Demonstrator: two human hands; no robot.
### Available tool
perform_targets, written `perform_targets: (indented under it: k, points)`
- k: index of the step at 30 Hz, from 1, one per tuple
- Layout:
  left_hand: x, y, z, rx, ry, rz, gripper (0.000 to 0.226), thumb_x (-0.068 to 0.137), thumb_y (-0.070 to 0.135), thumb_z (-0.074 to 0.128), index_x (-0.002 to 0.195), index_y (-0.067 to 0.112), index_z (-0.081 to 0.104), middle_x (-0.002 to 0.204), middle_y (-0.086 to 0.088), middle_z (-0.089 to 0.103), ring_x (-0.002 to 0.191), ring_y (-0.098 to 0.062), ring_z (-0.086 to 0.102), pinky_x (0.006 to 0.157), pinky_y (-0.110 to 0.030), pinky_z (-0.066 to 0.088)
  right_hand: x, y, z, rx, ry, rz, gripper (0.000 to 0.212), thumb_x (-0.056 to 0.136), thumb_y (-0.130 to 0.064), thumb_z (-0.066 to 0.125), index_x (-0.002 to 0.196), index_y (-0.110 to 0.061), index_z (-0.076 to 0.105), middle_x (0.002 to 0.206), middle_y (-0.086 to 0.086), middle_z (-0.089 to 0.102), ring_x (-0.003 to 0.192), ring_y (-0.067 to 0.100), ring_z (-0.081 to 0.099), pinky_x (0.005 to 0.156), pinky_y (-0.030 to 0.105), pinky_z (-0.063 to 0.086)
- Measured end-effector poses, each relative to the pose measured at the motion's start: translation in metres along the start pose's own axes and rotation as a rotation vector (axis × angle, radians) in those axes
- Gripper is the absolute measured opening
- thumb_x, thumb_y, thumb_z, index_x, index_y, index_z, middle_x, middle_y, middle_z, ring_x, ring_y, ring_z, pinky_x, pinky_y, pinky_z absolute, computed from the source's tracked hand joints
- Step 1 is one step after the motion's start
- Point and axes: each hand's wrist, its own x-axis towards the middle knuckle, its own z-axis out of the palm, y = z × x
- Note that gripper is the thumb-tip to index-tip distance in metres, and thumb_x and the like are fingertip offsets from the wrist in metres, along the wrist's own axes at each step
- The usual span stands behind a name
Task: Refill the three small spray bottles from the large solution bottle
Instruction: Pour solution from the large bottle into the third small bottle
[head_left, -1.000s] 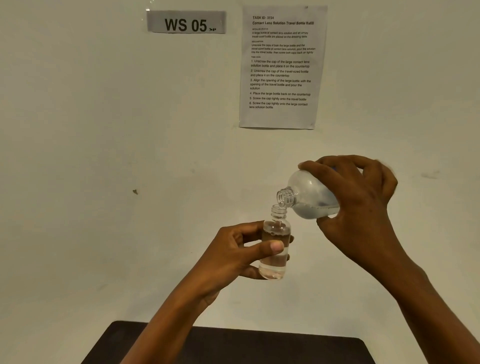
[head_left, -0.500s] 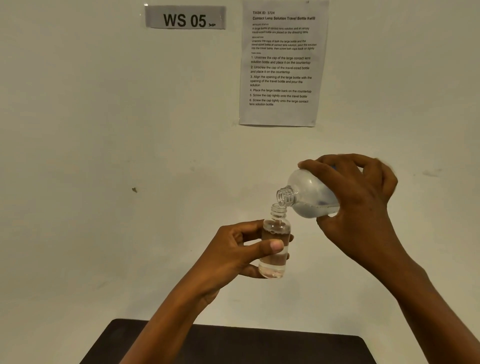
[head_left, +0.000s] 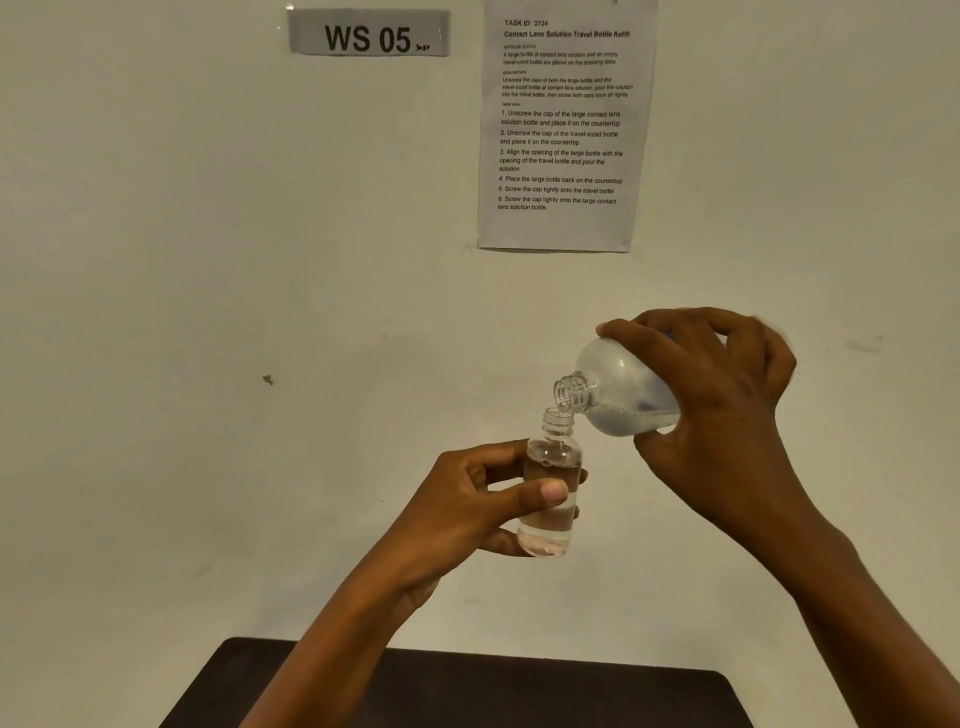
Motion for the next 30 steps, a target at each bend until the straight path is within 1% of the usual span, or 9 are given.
perform_targets:
  k: [3, 7, 11, 15, 19, 21, 23, 26, 30]
  points:
    - [0.0003, -0.0001, -0.0003, -0.002, -0.002, -0.003, 0.032, 0.067, 0.033, 0.065, 0.1, 0.034, 0.064, 0.101, 0.01, 0.073, 0.09, -0.014, 0.071, 0.066, -0.027, 0.058, -0.0005, 0.001, -0.0002, 0.005, 0.003, -0.002, 0.082, 0.049, -0.001, 0.082, 0.12, -0.028, 0.049, 0.116, 0.005, 0.058, 0.113, 0.025, 0.032, 0.092, 0.027, 0.013]
    - [0.0001, -0.0003, 0.0002, 0.001, -0.007, -0.002, 0.033, 0.068, 0.032, 0.065, 0.101, 0.034, 0.064, 0.102, 0.009, 0.072, 0.09, -0.015, 0.071, 0.067, -0.027, 0.059, -0.001, 0.0013, -0.0009, 0.006, 0.003, 0.005, 0.08, 0.05, -0.001, 0.081, 0.12, -0.026, 0.051, 0.116, 0.005, 0.058, 0.113, 0.025, 0.032, 0.094, 0.027, 0.006]
    - [0.0005, -0.0004, 0.0003, 0.006, -0.007, 0.001, 0.033, 0.067, 0.033, 0.065, 0.101, 0.034, 0.064, 0.102, 0.01, 0.072, 0.091, -0.014, 0.071, 0.067, -0.027, 0.058, -0.0014, 0.0015, -0.0012, 0.002, 0.003, 0.003, 0.082, 0.05, -0.001, 0.082, 0.12, -0.028, 0.049, 0.116, 0.005, 0.057, 0.113, 0.025, 0.032, 0.092, 0.028, 0.014]
    - [0.0005, -0.0002, 0.0003, 0.001, -0.01, 0.0, 0.033, 0.066, 0.034, 0.065, 0.1, 0.035, 0.064, 0.1, 0.011, 0.073, 0.09, -0.014, 0.072, 0.066, -0.026, 0.058, -0.001, 0.0012, -0.0017, 0.002, 0.007, 0.006, 0.081, 0.05, 0.0, 0.081, 0.12, -0.027, 0.05, 0.116, 0.004, 0.057, 0.113, 0.025, 0.032, 0.093, 0.027, 0.011]
    - [-0.0001, 0.0002, 0.0001, -0.003, -0.012, -0.001, 0.031, 0.067, 0.032, 0.065, 0.098, 0.034, 0.064, 0.097, 0.013, 0.074, 0.088, -0.014, 0.072, 0.064, -0.026, 0.058, -0.001, 0.0006, -0.0028, -0.015, 0.007, -0.003, 0.081, 0.05, 0.001, 0.078, 0.12, -0.029, 0.05, 0.115, 0.002, 0.057, 0.113, 0.024, 0.033, 0.093, 0.031, 0.015]
    - [-0.0002, 0.0002, 0.0, -0.001, -0.008, -0.002, 0.03, 0.067, 0.032, 0.065, 0.098, 0.035, 0.064, 0.095, 0.014, 0.074, 0.087, -0.013, 0.072, 0.063, -0.024, 0.057, -0.0009, 0.0002, -0.0027, -0.009, 0.003, 0.001, 0.08, 0.05, 0.001, 0.078, 0.12, -0.027, 0.052, 0.116, 0.002, 0.057, 0.113, 0.024, 0.033, 0.094, 0.029, 0.012]
    - [-0.0001, -0.0001, -0.0001, 0.003, -0.004, -0.001, 0.031, 0.067, 0.033, 0.065, 0.098, 0.035, 0.064, 0.097, 0.013, 0.073, 0.088, -0.014, 0.072, 0.064, -0.026, 0.058, -0.0007, -0.0001, -0.0028, 0.001, 0.001, 0.001, 0.078, 0.05, 0.002, 0.078, 0.12, -0.026, 0.054, 0.116, 0.002, 0.057, 0.113, 0.024, 0.033, 0.094, 0.028, 0.008]
    - [-0.0009, 0.0001, -0.0001, 0.005, -0.003, 0.001, 0.033, 0.067, 0.034, 0.065, 0.1, 0.034, 0.064, 0.102, 0.009, 0.073, 0.09, -0.015, 0.071, 0.067, -0.028, 0.059, -0.0006, -0.0001, -0.003, -0.007, 0.001, -0.006, 0.08, 0.049, 0.002, 0.079, 0.119, -0.026, 0.052, 0.115, 0.003, 0.058, 0.113, 0.024, 0.033, 0.093, 0.029, 0.013]
    - [-0.0013, 0.0004, -0.0003, 0.005, -0.006, 0.003, 0.033, 0.068, 0.033, 0.065, 0.101, 0.034, 0.064, 0.103, 0.01, 0.073, 0.09, -0.015, 0.071, 0.067, -0.028, 0.059, -0.0003, -0.0002, -0.0029, -0.002, 0.005, -0.011, 0.082, 0.049, 0.001, 0.079, 0.12, -0.028, 0.049, 0.115, 0.003, 0.057, 0.113, 0.024, 0.032, 0.094, 0.03, 0.014]
